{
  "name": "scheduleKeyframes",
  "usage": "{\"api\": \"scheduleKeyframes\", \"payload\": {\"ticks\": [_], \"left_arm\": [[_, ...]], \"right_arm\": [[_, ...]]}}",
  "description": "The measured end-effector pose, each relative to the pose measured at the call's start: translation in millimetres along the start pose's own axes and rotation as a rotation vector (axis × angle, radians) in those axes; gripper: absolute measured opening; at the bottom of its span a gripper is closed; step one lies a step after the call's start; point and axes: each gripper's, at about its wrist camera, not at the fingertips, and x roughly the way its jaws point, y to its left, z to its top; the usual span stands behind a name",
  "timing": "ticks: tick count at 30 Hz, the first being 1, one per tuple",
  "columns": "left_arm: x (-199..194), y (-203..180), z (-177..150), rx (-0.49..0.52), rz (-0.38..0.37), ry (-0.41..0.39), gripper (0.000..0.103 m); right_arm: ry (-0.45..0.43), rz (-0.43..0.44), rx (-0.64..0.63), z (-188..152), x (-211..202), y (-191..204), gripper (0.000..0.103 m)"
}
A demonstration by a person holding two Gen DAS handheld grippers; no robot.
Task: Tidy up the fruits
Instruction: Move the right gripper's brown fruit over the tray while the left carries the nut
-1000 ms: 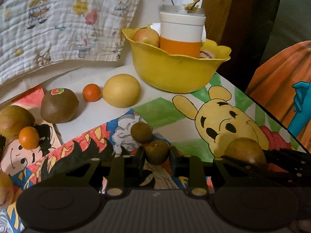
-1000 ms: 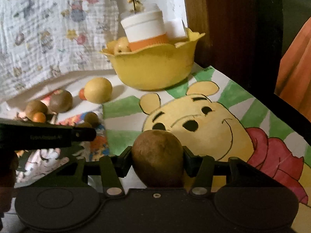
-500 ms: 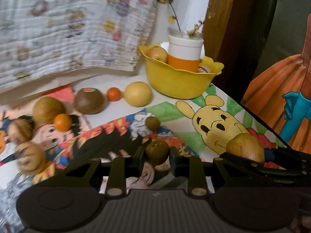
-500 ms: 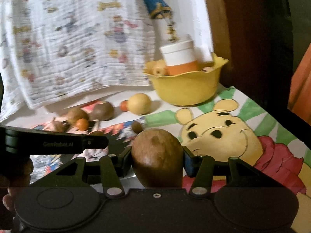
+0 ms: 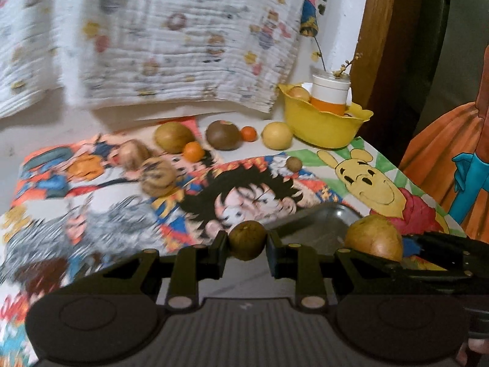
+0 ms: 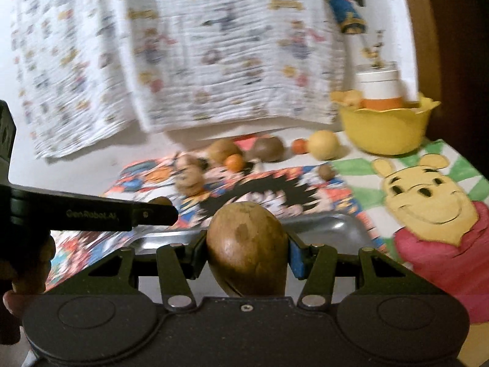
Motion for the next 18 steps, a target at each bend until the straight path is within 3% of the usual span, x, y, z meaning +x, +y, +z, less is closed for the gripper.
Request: {"api": "scheduleKeyframes", "payload": {"ticks": [12,18], "left_arm": [[-42,6,-63,0.001,0.025,-0.008,0.029],[-46,3,-80,0.008,0.027,0.011,0.029]], "right_arm": [[0.095,0.075,-0.111,-38,-12,28,0.054],[0.083,0.078,-0.168,-44,-20,32,0.054]]}}
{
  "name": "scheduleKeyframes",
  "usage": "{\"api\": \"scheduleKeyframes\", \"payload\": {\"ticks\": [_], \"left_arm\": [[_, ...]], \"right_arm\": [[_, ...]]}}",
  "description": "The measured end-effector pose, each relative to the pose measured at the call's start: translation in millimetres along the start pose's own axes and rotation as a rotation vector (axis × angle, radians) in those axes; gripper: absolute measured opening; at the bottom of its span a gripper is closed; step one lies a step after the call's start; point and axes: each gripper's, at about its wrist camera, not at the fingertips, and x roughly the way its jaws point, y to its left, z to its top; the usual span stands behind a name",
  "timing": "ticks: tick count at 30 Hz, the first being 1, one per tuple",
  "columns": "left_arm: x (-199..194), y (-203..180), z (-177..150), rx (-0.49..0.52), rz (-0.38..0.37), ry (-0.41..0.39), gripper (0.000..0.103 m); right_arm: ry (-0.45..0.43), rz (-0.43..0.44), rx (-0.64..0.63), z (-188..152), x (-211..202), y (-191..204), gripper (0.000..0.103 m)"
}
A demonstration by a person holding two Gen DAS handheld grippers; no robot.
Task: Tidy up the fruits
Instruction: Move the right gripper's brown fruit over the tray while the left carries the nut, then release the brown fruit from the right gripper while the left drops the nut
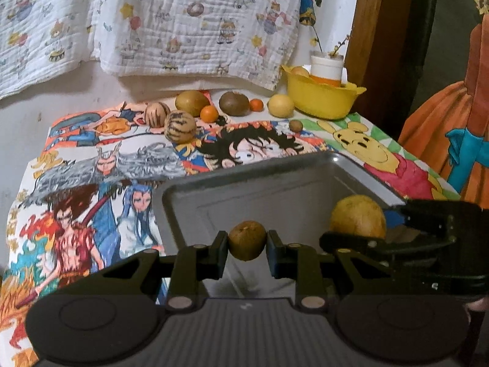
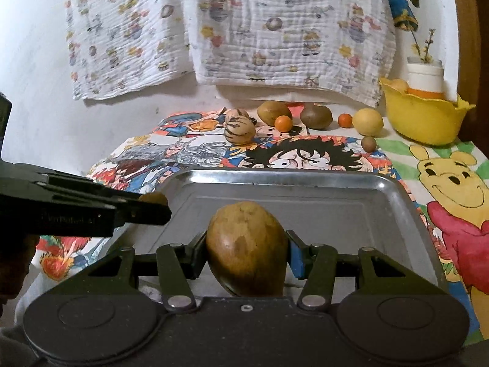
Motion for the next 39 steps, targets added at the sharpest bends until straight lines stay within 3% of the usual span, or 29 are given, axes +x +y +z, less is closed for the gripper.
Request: {"api": "scheduleKeyframes", "payload": {"ticks": [18,30,33,36,38,39], "left_arm": [[0,4,-24,0.002,0.033,0.058,0.03],[0,-1,-25,0.018,0.041,0.059,0.03],[-4,-1,-27,0.014,0.043,0.051,0.031],[-10,-2,-28,0.011,0.043,0.041,0.036],[-16,-3,-31,0.009,0.04,0.029,0.043],[-19,-4,-31,0.01,0.039,0.019,0.053]], "right_arm": [[0.041,0.021,-0.045,4,22,1,0.054],[0.021,0.045,-0.01,3,20,-2,0.055],[0.001,0.061,0.003,2,14,-4,0.06],[-0.016,0.067,0.008,0,7,-5,0.063],[-0.027,0.07,0.011,-1,2,-7,0.067],[-0.035,0.07,0.011,-2,-2,-7,0.068]]}}
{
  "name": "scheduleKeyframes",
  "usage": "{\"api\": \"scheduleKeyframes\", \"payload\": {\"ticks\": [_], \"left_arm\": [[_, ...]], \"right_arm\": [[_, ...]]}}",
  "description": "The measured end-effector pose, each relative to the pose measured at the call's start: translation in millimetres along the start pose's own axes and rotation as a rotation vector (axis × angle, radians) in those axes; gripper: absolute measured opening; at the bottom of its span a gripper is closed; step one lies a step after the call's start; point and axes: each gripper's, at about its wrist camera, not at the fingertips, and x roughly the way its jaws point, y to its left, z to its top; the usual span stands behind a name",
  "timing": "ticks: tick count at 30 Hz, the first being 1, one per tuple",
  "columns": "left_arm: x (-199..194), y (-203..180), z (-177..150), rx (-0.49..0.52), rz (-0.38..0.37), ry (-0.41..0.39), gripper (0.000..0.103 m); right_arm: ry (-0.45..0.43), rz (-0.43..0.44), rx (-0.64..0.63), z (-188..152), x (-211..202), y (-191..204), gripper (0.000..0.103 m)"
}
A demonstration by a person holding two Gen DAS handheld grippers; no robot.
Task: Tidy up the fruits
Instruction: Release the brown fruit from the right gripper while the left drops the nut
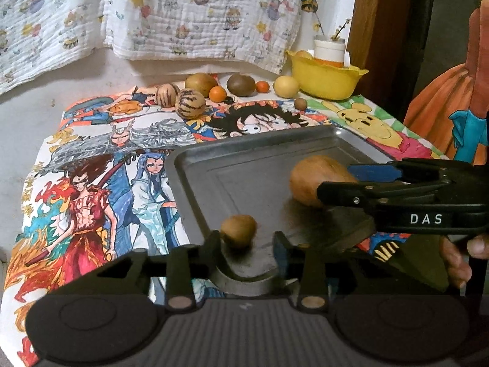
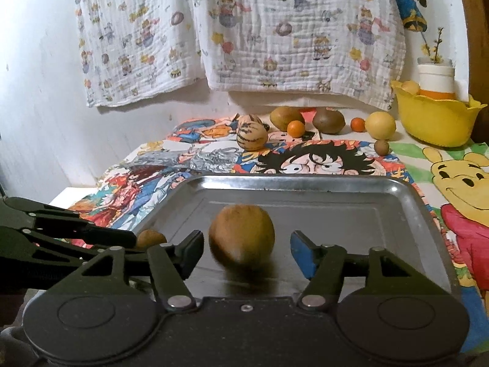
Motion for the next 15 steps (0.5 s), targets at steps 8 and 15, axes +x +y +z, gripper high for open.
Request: {"api": "scheduleKeyframes", "payload": {"ticks": [8,15], "left_arm": [[-29,-8,-6,0.035,0.03,-0.052,0.079],[-45,-12,-18,0.08,0.06,-0.044,0.095]], "right_arm": [[-0.042,0.024,-0.069,-5,-33,4,0.094],[-0.022,0.002,-0.195,-19,-53,17,0.102]]}}
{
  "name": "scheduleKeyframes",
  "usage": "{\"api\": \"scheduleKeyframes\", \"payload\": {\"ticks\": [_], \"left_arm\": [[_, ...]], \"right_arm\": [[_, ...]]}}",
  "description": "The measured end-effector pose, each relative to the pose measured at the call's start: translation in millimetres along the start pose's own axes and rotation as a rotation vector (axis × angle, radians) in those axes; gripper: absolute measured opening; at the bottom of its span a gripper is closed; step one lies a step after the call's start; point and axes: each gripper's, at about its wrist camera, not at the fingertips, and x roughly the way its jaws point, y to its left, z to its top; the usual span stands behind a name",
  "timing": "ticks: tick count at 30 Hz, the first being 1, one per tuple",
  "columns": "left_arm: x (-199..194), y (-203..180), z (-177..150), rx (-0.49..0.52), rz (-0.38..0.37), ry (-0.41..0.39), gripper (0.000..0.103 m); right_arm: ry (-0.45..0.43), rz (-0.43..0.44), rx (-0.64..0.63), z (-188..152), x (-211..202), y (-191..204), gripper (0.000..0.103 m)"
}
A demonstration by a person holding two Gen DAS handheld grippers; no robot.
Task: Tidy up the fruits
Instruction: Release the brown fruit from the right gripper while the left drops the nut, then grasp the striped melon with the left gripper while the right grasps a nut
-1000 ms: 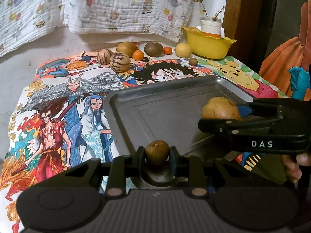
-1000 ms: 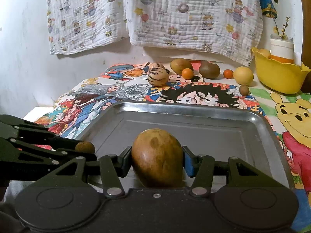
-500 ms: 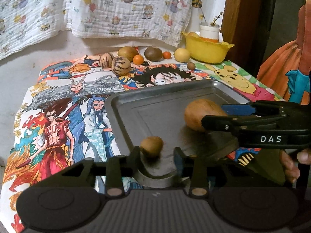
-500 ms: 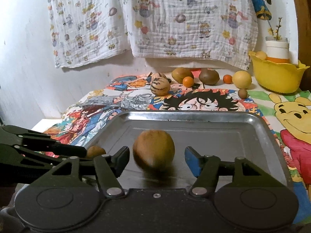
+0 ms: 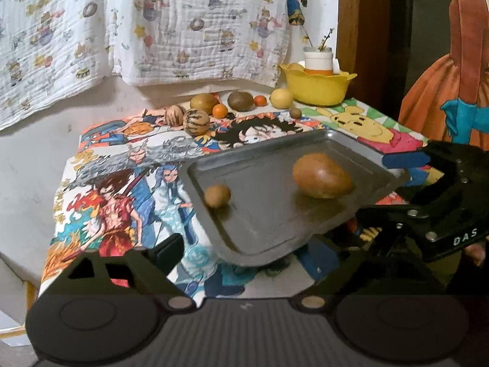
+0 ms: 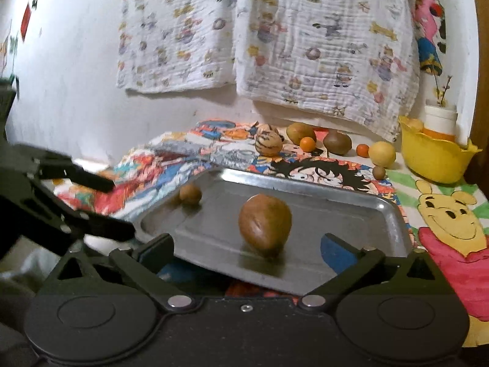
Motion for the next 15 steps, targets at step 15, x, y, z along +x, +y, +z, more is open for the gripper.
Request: {"api": "scheduleKeyframes", "payload": {"ticks": [15], "left_arm": [[-3,28,3,-0.049,0.104,0.046,0.102]], "right_arm": [[0.053,-0.113,0.079,-13,-3,-29,0.102]]}}
